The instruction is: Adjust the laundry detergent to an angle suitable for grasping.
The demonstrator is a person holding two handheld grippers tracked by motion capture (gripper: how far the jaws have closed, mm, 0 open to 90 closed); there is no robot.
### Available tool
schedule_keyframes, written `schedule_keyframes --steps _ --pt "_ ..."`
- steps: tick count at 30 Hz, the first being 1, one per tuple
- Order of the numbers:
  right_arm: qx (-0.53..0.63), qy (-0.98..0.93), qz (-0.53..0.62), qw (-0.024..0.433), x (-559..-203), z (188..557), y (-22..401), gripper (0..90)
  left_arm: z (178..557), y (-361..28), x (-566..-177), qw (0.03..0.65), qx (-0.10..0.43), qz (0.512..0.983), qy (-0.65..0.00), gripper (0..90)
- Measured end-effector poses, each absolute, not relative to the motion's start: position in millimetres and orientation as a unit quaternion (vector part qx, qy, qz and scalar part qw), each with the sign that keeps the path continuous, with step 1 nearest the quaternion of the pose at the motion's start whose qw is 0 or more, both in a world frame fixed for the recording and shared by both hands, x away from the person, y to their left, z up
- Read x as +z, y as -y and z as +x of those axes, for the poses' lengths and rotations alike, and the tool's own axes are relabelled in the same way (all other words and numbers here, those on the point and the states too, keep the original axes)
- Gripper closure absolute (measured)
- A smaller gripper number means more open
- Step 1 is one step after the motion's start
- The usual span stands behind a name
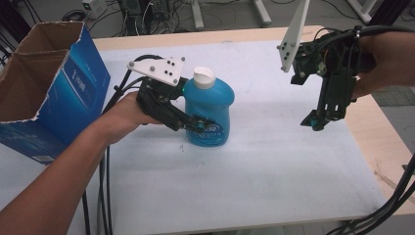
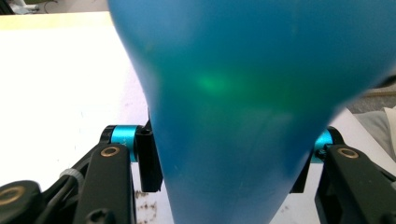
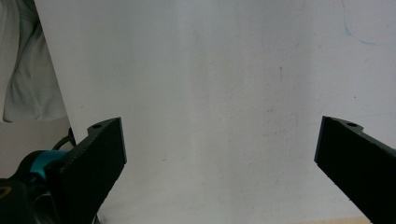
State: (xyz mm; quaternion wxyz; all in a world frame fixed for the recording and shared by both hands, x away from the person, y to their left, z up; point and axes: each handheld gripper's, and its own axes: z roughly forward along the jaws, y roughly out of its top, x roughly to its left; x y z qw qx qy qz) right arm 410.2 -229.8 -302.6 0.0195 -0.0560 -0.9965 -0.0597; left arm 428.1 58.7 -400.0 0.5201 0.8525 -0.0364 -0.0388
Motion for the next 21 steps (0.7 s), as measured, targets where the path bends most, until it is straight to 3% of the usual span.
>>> schedule_keyframes --steps 13,21 --pt "-0.059 0.997 -0.054 0.019 -302.2 408.9 227.9 1.5 426.5 -58.6 -399.9 0.513 -0.043 0.857 0.021 43.5" --pt "-0.06 0.997 -0.055 0.017 -301.2 407.6 228.7 1.5 427.4 -59.6 -397.5 0.513 -0.051 0.857 -0.013 29.5"
